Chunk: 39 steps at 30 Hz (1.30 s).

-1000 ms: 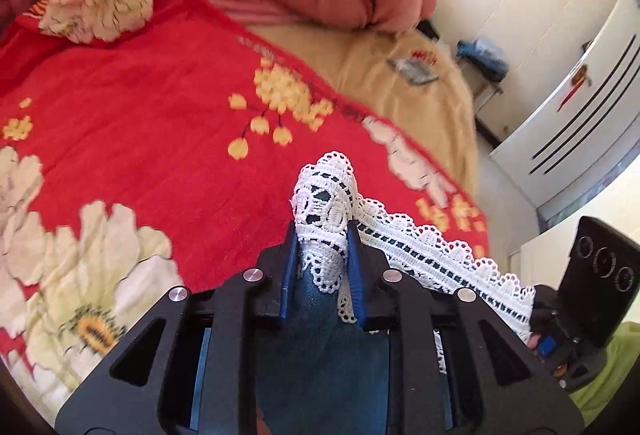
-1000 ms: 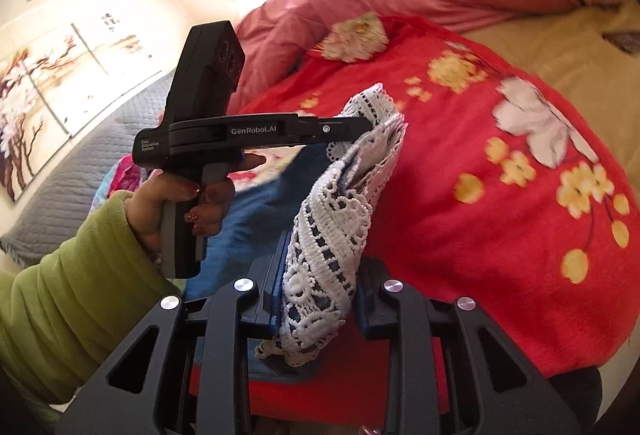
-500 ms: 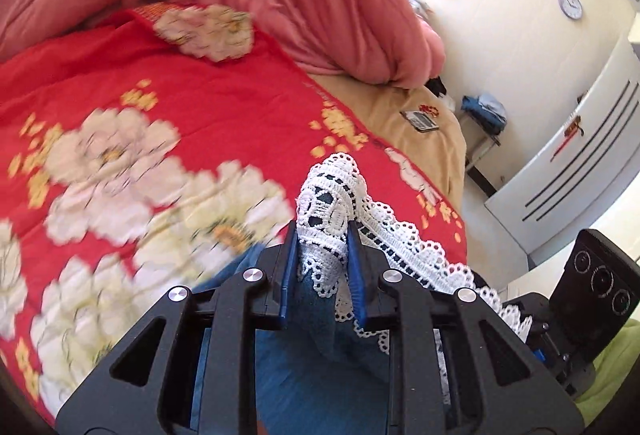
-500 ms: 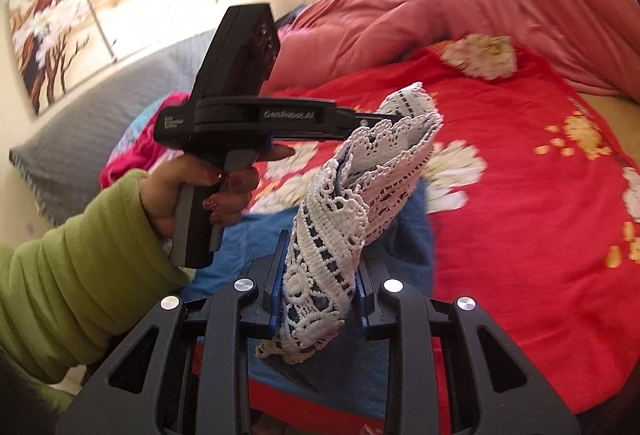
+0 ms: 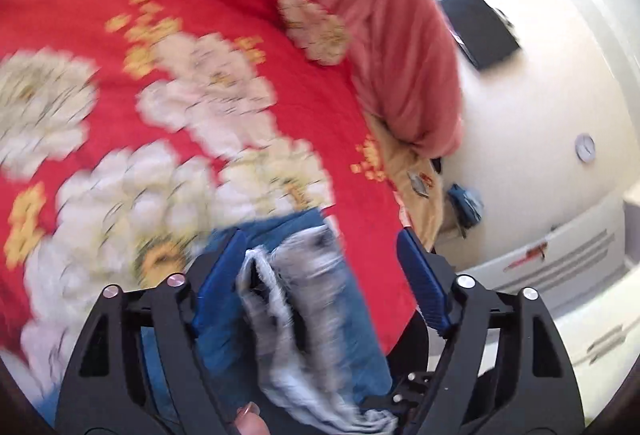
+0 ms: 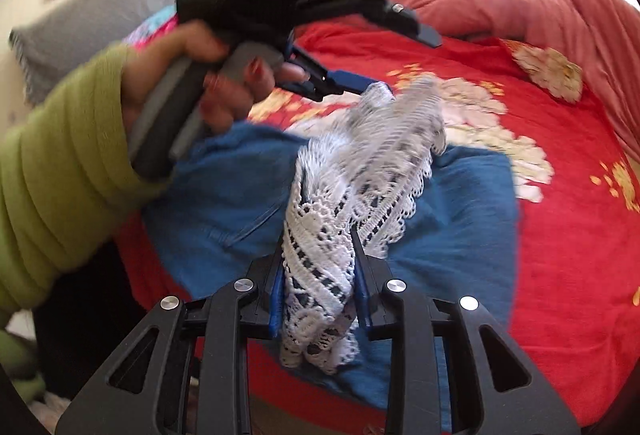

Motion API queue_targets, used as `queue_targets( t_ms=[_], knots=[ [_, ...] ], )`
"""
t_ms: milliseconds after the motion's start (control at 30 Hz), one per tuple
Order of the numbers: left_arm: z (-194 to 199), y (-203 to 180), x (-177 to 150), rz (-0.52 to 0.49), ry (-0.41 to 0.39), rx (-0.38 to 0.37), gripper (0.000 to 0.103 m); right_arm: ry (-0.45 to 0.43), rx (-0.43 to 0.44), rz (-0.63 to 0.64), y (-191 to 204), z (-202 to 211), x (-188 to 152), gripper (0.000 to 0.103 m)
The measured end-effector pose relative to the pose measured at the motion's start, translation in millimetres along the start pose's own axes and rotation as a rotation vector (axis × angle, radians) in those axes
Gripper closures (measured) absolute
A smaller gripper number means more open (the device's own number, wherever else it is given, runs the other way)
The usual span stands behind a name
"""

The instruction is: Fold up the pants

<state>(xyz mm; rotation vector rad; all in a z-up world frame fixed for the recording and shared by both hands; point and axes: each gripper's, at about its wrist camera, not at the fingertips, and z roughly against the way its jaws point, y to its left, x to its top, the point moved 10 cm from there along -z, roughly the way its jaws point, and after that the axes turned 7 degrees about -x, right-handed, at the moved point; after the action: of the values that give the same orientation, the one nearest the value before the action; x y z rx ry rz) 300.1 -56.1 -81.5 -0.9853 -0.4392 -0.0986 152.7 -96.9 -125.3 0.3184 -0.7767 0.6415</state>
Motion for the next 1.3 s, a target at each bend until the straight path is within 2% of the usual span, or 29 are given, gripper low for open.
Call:
queue_targets(
  t_ms=[67,100,133,167,300,367,433,533,667,800,867,900,933,967,1000,1067,1167,1300],
  knots=[
    [4,14,-10,0.029,0.006,0.064,0.031,0.017,0.032,0.007,12,-8,-5,0.072],
    [5,21,-16,0.045,0.01,0.096,0.031,0.017,0.041,0.012,17,-8,-6,0.066],
    [6,27,-21,0.054,0.013,0.124,0.031,0.012,0.046,0.025,22,-8,-6,0.055],
    [6,34,-26,0.065,0.014,0.16,0.031,0.005,0.053,0.036,26,-8,-6,0.051],
    [2,49,-30,0.072,0.016,0.209,0.032,-0.049,0.122,0.019,29,11,1,0.049],
    [0,53,-29,0.077,0.016,0.206,0.051,-0.081,0.133,-0.034,14,22,7,0.044],
    [-1,54,-29,0.074,0.023,0.211,0.057,-0.112,0.094,-0.112,-19,32,13,0.042],
    [-2,53,-28,0.062,0.033,0.216,0.061,-0.111,-0.001,-0.238,-82,32,20,0.042],
    [-4,51,-26,0.035,0.052,0.217,0.069,-0.03,0.024,-0.428,-146,8,24,0.04],
    [-8,43,-26,0.005,0.062,0.216,0.082,0.043,0.024,-0.462,-167,-26,28,0.041],
    [-7,36,-25,-0.016,0.061,0.207,0.086,0.093,0.04,-0.454,-170,-52,32,0.045],
    [-5,32,-25,-0.025,0.056,0.199,0.086,0.108,0.046,-0.462,-172,-61,31,0.056],
    [-3,28,-23,-0.035,0.05,0.193,0.086,0.131,0.084,-0.468,-169,-71,29,0.076],
    [-1,24,-22,-0.048,0.045,0.188,0.087,0.142,0.131,-0.477,-164,-74,27,0.08],
    [0,22,-21,-0.056,0.041,0.185,0.087,0.135,0.135,-0.488,-164,-74,27,0.08],
    [2,20,-19,-0.071,0.037,0.193,0.087,0.093,0.13,-0.49,-162,-65,31,0.088],
    [2,34,-17,-0.047,0.04,0.225,0.087,0.04,0.055,-0.453,-164,-55,38,0.089],
    [-4,62,-25,-0.007,0.077,0.302,0.087,0.113,-0.078,-0.338,-159,-73,31,0.084]
  ],
)
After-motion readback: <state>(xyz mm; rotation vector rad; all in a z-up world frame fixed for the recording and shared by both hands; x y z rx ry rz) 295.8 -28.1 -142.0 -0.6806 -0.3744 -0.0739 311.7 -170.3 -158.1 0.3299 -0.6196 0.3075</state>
